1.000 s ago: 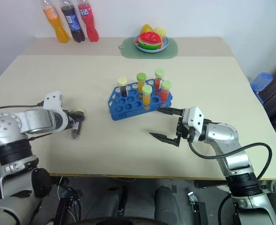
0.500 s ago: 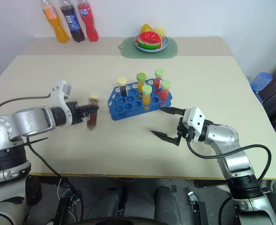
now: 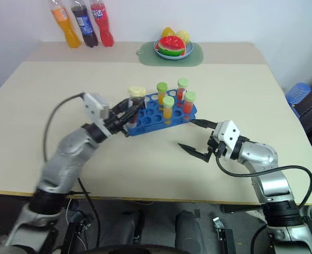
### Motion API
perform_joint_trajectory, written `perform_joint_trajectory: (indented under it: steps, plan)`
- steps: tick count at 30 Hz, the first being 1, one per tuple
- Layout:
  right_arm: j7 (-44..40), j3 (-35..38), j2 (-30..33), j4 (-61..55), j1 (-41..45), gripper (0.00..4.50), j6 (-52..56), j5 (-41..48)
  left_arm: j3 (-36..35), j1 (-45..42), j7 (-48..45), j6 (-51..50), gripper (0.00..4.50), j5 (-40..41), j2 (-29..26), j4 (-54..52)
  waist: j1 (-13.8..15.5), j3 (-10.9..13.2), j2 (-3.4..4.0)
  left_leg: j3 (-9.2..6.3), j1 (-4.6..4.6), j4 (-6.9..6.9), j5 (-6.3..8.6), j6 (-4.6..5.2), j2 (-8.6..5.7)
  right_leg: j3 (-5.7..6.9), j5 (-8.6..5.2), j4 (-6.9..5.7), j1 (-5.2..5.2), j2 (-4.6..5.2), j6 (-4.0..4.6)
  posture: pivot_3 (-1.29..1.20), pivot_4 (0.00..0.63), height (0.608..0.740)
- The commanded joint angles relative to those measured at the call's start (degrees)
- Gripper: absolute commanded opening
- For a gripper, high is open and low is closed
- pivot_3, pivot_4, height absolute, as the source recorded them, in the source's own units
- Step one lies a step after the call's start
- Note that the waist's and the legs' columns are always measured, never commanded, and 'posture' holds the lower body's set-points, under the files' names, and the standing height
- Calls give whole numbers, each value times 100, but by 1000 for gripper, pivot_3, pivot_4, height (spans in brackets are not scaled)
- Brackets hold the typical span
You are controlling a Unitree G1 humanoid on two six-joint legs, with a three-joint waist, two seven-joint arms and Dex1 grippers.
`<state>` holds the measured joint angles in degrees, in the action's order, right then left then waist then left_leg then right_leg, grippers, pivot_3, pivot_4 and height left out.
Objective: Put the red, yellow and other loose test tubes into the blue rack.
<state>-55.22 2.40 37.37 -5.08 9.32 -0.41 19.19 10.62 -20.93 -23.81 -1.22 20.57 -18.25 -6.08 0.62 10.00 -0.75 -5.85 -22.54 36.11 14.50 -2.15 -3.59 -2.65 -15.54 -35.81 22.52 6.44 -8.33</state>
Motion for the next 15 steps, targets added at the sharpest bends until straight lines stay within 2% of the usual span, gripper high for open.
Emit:
perform_joint_trajectory:
  steps: [1, 5, 15]
  plan:
    - [99, 319, 153, -362, -102, 4500, 5, 59, 21, -305, -23, 1381, 765, -837, 321, 888, 2, 0, 0, -1, 0, 0, 1, 1, 0, 0, 1, 0, 1, 1, -1, 0, 150, 740]
    - [146, 460, 219, -427, -199, 4500, 66, 108, 27, -597, 80, 2401, 765, -1510, 542, 2028, 4, 0, 0, -4, 0, 2, 1, 3, -1, 0, 2, -2, 0, 1, -4, 0, 150, 740]
    - [238, 647, 293, -646, -406, 4500, 157, 121, -103, -930, -700, 3622, 765, -1289, 1365, 3965, 8, -2, -2, -3, 5, 11, 3, 7, -4, 3, 3, -9, -7, 1, -9, 0, 150, 740]
